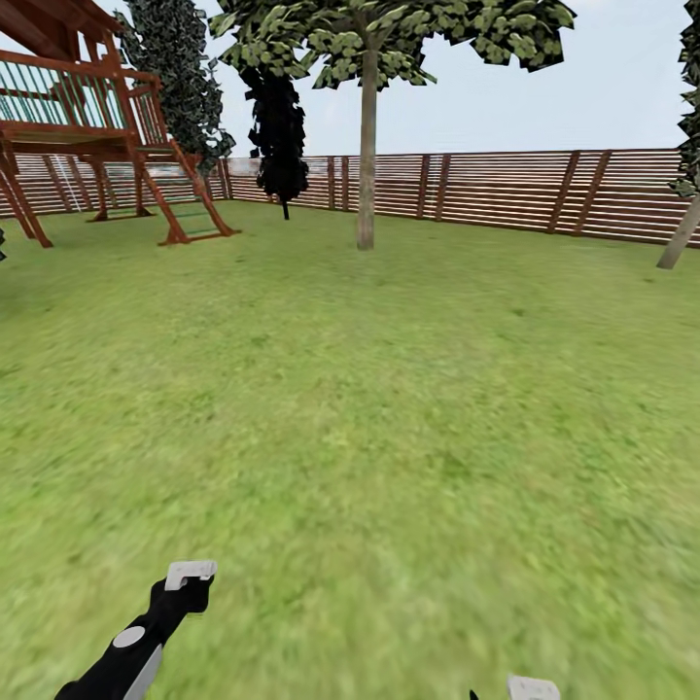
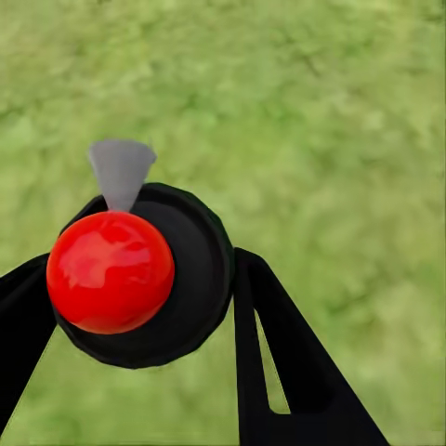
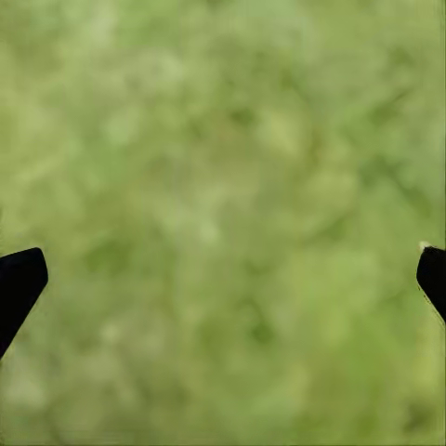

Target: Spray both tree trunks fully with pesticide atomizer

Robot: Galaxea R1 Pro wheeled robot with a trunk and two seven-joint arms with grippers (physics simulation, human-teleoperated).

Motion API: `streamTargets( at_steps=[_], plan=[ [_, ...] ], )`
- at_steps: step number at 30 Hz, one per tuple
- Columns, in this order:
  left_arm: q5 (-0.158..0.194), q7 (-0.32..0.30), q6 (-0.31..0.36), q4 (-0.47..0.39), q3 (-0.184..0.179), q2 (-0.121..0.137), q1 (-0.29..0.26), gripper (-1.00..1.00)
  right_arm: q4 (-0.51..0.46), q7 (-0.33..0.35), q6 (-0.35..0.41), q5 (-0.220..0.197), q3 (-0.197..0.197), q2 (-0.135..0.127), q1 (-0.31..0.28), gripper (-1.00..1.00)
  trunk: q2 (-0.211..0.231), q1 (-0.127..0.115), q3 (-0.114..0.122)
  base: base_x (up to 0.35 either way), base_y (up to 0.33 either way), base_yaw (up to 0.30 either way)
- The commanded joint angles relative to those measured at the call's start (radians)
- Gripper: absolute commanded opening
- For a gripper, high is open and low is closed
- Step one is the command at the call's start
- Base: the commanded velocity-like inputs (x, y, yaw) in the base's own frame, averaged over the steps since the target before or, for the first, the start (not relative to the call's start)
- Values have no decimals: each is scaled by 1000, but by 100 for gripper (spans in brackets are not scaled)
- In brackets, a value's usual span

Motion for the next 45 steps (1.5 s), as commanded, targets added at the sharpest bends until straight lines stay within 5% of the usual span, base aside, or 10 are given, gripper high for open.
streamTargets(
  at_steps=[1,45],
  plan=[
    [3,-10,-2,1,5,-1,-1,-100,1,3,-4,5,-9,0,-1,100,0,0,-1,339,0,0],
    [3,-11,-3,1,5,0,-1,-100,1,3,-4,5,-9,0,-1,100,0,0,-1,339,0,0]
  ],
)
